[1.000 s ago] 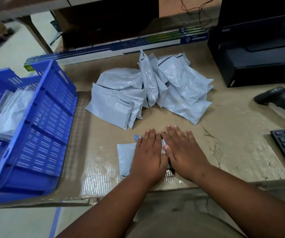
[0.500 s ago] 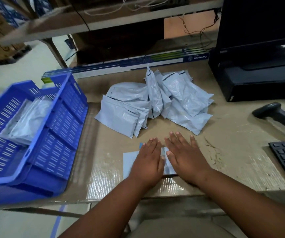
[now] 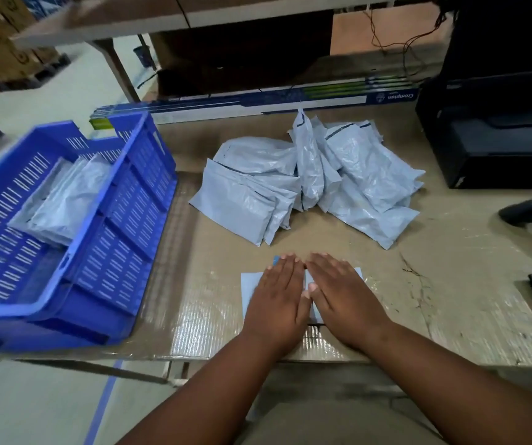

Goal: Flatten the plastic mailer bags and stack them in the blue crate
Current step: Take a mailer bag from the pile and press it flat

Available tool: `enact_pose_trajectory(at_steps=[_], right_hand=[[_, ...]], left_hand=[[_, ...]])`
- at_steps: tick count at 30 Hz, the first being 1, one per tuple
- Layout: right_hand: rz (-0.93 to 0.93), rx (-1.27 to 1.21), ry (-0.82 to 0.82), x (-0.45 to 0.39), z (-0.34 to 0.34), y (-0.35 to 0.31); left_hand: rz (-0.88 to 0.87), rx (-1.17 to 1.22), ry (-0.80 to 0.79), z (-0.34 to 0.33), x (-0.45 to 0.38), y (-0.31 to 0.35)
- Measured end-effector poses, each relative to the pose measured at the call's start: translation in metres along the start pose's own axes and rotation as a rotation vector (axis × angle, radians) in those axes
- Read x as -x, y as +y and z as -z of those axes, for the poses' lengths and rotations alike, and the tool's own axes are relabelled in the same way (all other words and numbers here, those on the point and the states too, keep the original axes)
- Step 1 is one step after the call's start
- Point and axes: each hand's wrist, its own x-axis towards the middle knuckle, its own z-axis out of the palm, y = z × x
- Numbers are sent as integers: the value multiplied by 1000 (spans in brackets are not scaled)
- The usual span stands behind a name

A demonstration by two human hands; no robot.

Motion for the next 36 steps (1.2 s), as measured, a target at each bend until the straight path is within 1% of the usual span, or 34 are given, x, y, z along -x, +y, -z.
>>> enact_pose_trajectory(at_steps=[5, 10, 14, 19, 21, 24, 26, 29, 32, 34, 36], right_hand=[[-5, 71, -27, -1, 1, 1], [-13, 115, -25, 0, 4, 0], [-16, 122, -59, 0, 6, 1], [86, 164, -136, 8, 13, 8], [100, 187, -155, 7, 16, 10], [112, 179, -141, -1, 22, 12], [127, 171, -122, -7, 29, 13], [153, 173, -50, -9, 41, 14], [135, 214, 6, 2, 43, 20], [111, 229, -23, 11, 36, 25], [90, 228, -74, 19, 25, 29]], left_hand=[[26, -129, -49, 4, 8, -7], [60, -196, -86, 10, 14, -22], [95, -240, -123, 16, 19, -31], [159, -266, -147, 24, 25, -42], [193, -295, -168, 28, 26, -46], [275, -354, -153, 39, 22, -52], [298, -367, -135, 50, 17, -49], [225, -236, -48, 64, 12, -28], [46, -139, 5, 60, 8, 5], [-58, -129, -22, 43, 1, 20], [-67, -133, -121, 24, -4, 27]])
